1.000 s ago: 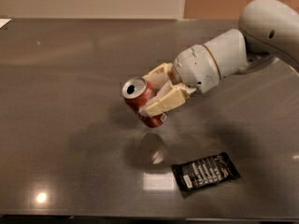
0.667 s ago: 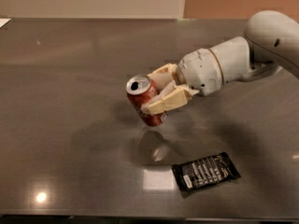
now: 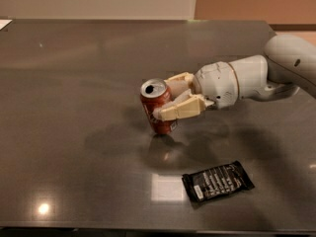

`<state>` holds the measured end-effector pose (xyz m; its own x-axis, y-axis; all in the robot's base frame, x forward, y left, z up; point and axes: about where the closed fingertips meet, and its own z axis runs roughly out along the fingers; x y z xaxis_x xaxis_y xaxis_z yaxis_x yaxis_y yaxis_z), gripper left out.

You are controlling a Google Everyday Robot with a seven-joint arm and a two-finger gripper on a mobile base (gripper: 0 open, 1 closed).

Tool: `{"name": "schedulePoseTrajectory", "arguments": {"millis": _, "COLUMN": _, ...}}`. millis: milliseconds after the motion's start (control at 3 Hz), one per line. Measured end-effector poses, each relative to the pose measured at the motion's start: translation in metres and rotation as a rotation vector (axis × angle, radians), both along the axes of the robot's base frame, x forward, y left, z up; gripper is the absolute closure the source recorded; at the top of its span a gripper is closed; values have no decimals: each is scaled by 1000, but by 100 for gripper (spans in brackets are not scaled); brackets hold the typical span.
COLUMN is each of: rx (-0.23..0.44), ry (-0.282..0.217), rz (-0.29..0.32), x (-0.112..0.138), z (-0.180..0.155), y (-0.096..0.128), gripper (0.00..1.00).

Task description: Place coke can upright

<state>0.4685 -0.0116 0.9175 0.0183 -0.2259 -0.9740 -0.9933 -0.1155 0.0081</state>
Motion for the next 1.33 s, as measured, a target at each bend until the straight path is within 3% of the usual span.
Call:
{"name": "schedulePoseTrajectory", "arguments": {"millis": 333, "rx": 46, "ry": 25, "rz": -33, "x": 6, "z": -9, "y": -9, "gripper": 100}}
{"name": "schedulePoseTrajectory", "arguments": {"millis": 667, "rx": 108, "ry": 41, "rz": -50, "x": 10, "z": -15, "y": -16, "gripper": 82}}
{"name": "schedulePoseTrajectory", "arguments": {"millis": 1333, "rx": 204, "ry": 57, "rz": -54, "x": 14, "z": -22, "y": -24, "gripper": 37}}
